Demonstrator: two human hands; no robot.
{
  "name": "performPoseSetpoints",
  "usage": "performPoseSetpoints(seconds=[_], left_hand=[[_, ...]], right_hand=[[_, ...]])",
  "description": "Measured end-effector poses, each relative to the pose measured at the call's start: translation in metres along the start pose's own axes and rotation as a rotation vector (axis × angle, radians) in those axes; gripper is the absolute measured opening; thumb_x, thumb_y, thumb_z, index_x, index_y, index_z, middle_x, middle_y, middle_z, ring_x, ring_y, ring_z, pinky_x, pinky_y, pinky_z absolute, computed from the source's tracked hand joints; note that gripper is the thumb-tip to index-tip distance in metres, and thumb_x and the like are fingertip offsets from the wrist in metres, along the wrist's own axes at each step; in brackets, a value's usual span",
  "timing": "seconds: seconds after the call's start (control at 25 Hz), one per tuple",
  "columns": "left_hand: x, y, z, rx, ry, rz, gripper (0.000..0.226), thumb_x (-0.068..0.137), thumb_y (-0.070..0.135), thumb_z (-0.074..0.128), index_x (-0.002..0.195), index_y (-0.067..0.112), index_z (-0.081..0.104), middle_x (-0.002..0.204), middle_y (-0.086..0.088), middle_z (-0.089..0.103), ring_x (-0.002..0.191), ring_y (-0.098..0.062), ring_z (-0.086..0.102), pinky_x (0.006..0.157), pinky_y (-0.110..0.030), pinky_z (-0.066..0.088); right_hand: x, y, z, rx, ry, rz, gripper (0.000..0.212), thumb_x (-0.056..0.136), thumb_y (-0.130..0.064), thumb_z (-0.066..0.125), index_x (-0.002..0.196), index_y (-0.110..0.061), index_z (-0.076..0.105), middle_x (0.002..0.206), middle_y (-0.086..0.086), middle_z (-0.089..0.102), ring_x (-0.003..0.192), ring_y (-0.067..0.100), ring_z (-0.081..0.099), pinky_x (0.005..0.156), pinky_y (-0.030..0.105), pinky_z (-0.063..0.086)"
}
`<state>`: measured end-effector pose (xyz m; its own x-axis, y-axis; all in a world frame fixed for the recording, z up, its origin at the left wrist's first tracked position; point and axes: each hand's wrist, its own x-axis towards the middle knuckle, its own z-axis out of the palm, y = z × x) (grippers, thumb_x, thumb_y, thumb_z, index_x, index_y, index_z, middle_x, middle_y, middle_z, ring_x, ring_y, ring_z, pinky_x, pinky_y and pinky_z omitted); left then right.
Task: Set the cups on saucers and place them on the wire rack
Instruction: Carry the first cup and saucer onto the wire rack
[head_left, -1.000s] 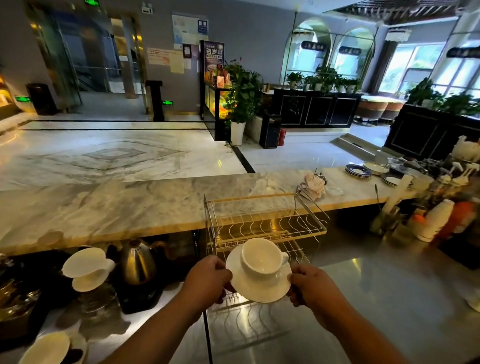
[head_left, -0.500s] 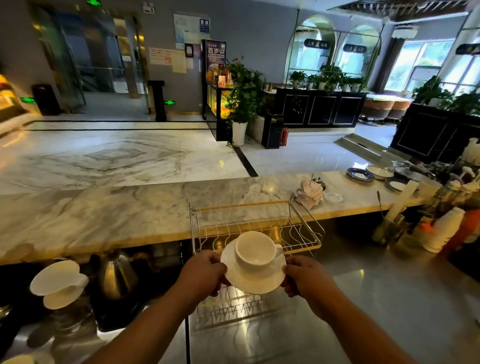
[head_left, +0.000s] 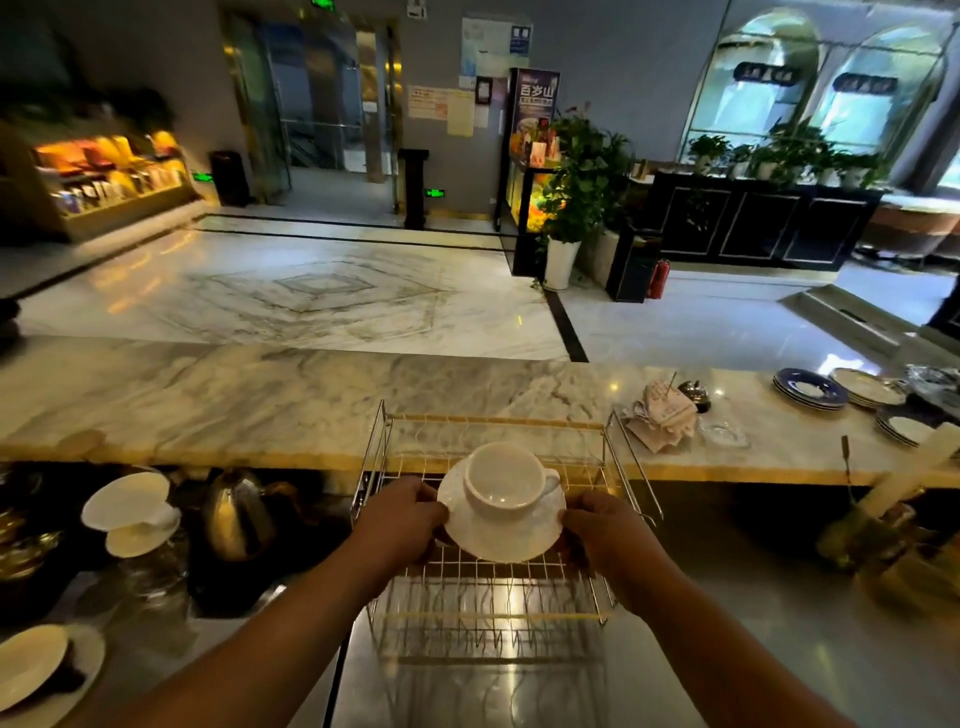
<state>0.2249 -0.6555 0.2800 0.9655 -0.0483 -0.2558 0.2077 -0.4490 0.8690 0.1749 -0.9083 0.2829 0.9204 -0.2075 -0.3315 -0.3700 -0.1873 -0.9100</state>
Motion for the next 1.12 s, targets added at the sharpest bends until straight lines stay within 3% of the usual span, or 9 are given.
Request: performPoseSetpoints(seconds=[0.12,0.44,0.56,0.72,0.92,1.12], left_hand=[[0.014,0.005,0.008,0.022,0.000,0.002,0.006,0.097,0.014,0.065,0.103,0.015,0.066,0.092,-0.011,0.078,0.071,-0.022,0.078,0.055,-0.033,0.057],[0.060,0.008,0.021,0.078,0.011,-0.030,0.003,0.096,0.017,0.066,0.097,0.020,0.066,0.089,-0.007,0.079,0.061,-0.019,0.071,0.052,-0.031,0.056],[0.077,0.006,0.027,0.108,0.008,-0.031,0.005,0.095,0.019,0.067,0.094,0.024,0.066,0.092,-0.003,0.078,0.078,-0.021,0.076,0.058,-0.034,0.057],[0.099,0.003,0.032,0.169,0.008,-0.028,0.007,0.094,0.021,0.068,0.092,0.027,0.067,0.093,0.002,0.077,0.084,-0.015,0.075,0.065,-0.033,0.056],[0.110,-0.003,0.038,0.203,0.021,-0.050,0.003,0.094,0.021,0.070,0.096,0.023,0.070,0.092,0.007,0.072,0.082,-0.011,0.070,0.061,-0.028,0.049],[0.112,-0.005,0.040,0.233,0.035,-0.038,0.006,0.095,0.024,0.070,0.093,0.029,0.067,0.088,0.010,0.070,0.076,-0.010,0.068,0.057,-0.029,0.048]], right_hand=[[0.019,-0.001,-0.006,-0.018,0.007,0.007,0.012,0.101,-0.011,0.058,0.100,-0.014,0.070,0.087,0.015,0.077,0.075,0.027,0.075,0.063,0.034,0.063],[0.063,-0.005,-0.008,-0.105,0.002,0.011,0.011,0.101,-0.014,0.058,0.099,-0.013,0.069,0.081,0.011,0.077,0.055,0.012,0.072,0.050,0.022,0.055],[0.082,-0.005,-0.010,-0.147,-0.003,0.022,0.011,0.101,-0.015,0.058,0.101,-0.014,0.068,0.082,0.011,0.076,0.055,0.014,0.067,0.051,0.026,0.055],[0.102,-0.001,-0.011,-0.182,-0.029,0.030,0.010,0.101,-0.014,0.058,0.100,-0.013,0.068,0.082,0.014,0.075,0.058,0.017,0.064,0.049,0.028,0.053],[0.115,0.005,-0.013,-0.182,-0.038,0.039,0.010,0.100,-0.010,0.058,0.099,-0.012,0.068,0.092,0.025,0.075,0.057,0.021,0.063,0.050,0.032,0.055],[0.120,0.008,-0.012,-0.177,-0.038,0.053,0.010,0.100,-0.011,0.058,0.102,-0.013,0.067,0.086,0.018,0.073,0.062,0.023,0.064,0.057,0.034,0.057]])
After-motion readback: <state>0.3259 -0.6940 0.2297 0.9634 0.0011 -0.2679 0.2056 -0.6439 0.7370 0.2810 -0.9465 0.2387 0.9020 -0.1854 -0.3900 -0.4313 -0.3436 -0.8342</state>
